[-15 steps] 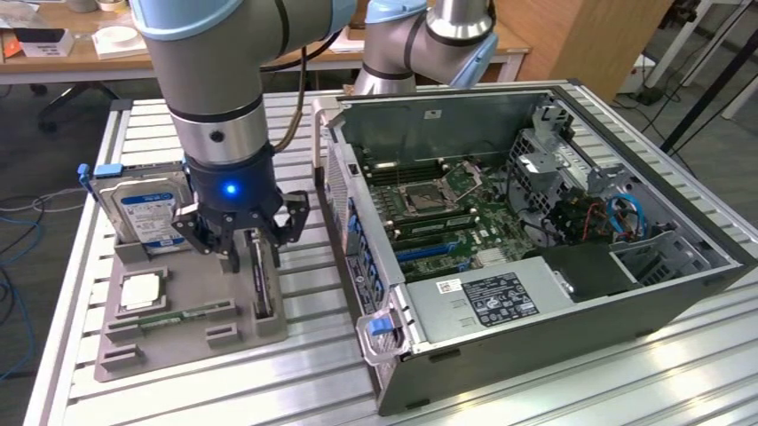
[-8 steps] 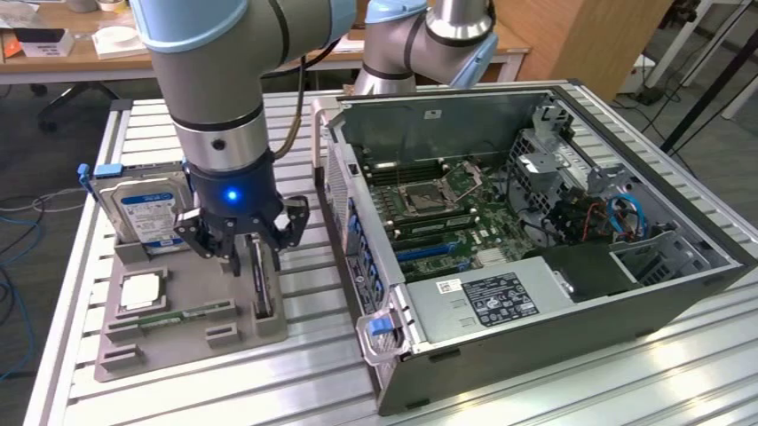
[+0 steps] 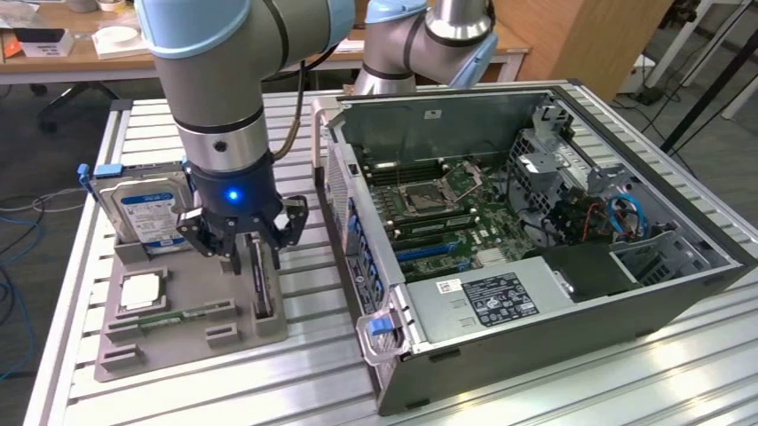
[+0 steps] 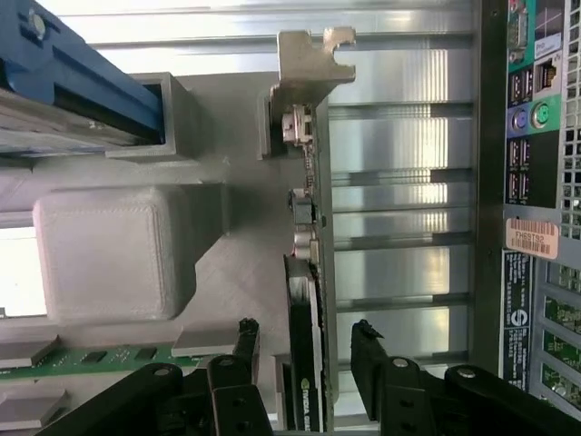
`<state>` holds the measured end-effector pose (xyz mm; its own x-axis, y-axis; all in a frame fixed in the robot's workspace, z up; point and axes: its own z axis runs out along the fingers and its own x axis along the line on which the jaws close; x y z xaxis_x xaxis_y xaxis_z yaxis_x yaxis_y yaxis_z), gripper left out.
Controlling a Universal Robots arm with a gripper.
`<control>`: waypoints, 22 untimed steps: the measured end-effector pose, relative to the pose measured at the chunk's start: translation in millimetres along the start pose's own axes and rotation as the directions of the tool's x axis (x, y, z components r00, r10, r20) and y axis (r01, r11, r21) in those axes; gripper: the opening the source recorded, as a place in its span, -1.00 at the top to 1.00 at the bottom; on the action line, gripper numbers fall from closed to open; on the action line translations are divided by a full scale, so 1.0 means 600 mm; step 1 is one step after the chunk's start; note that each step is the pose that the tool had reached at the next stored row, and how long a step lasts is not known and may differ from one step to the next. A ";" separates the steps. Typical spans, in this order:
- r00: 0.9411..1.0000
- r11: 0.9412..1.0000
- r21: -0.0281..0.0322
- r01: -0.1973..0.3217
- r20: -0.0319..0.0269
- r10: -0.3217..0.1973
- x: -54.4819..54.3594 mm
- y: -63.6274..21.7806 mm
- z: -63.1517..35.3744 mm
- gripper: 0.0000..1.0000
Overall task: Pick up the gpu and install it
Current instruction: 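Pick up the gpu and move the gpu toward the slot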
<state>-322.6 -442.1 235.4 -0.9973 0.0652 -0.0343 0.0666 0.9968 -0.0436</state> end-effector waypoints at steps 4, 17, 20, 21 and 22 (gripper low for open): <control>1.000 1.000 0.000 0.000 0.000 0.000 0.000 0.000 0.000 -0.07; 1.000 1.000 0.000 0.000 0.000 0.000 0.000 0.000 0.000 0.34; 1.000 1.000 0.000 0.000 0.000 0.000 -0.001 0.000 0.000 0.34; 1.000 1.000 0.000 0.000 0.000 0.000 -0.002 0.000 0.000 0.34; 1.000 1.000 0.000 0.000 0.000 0.000 -0.003 0.000 0.000 0.34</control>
<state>-320.7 -442.1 235.4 -0.9973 0.0651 -0.0343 0.0665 0.9968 -0.0436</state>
